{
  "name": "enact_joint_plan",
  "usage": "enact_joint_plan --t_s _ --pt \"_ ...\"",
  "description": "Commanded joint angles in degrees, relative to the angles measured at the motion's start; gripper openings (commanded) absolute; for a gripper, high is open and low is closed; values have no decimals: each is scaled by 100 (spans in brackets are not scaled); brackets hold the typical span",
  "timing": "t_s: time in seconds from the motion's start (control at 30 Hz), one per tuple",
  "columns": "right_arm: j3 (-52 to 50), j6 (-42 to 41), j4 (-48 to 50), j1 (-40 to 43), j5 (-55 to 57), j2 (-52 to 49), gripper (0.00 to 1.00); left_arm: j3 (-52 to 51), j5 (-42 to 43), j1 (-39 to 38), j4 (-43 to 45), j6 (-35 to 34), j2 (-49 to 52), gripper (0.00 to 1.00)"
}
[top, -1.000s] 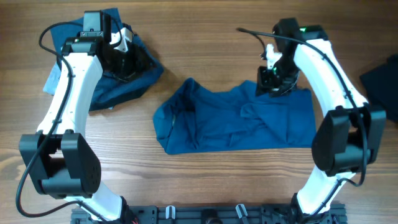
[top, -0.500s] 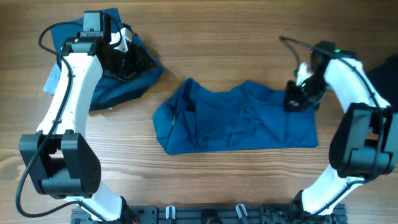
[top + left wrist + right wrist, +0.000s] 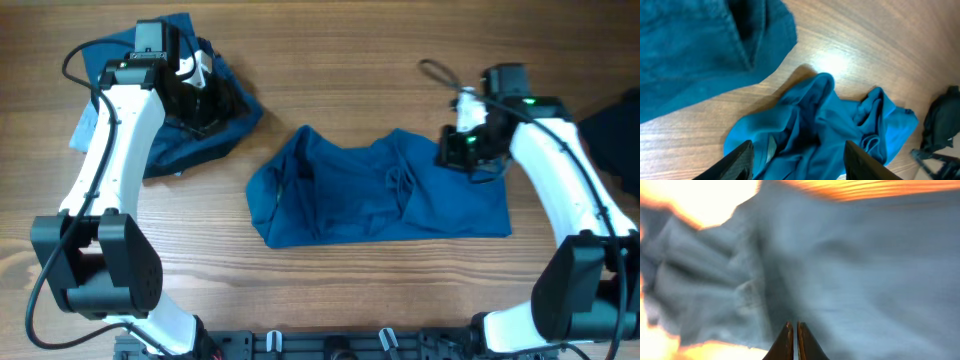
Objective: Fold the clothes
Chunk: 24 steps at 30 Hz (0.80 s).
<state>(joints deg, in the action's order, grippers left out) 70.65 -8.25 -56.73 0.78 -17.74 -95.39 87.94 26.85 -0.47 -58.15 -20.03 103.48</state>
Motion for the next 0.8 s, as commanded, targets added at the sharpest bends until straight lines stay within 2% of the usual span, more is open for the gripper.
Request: enact_joint_plan --t_s 0.0,0.2,0.23,0.3,0.33,0.47,0.57,0.67,0.77 --pt "-13 -557 -37 317 374 -310 4 90 -125 -2 -203 39 -118 60" --pt "-704 -267 96 -481 -656 -933 4 90 -660 -2 -754 33 -116 71" --pt "-802 20 151 -664 -1025 -997 4 90 -684 -2 -844 33 -116 74" --pt "-911 1375 289 -1305 -2485 -1027 4 87 -688 -2 -1130 33 -116 77" --pt "-861 1543 345 -1504 -2677 -949 4 57 -693 -7 -1231 33 -114 79" --pt "-551 1552 656 -1528 -2492 -299 4 -382 -647 -70 -1360 -15 -114 80" --pt "-350 835 946 -1244 -1526 243 5 -953 -455 -256 -1073 -13 -114 81" --pt "-337 44 1176 -933 -632 726 7 -1639 -4 -555 -275 -11 -111 85" --pt "-337 -90 1259 -634 -407 1005 8 -2332 144 -966 673 -81 -76 88"
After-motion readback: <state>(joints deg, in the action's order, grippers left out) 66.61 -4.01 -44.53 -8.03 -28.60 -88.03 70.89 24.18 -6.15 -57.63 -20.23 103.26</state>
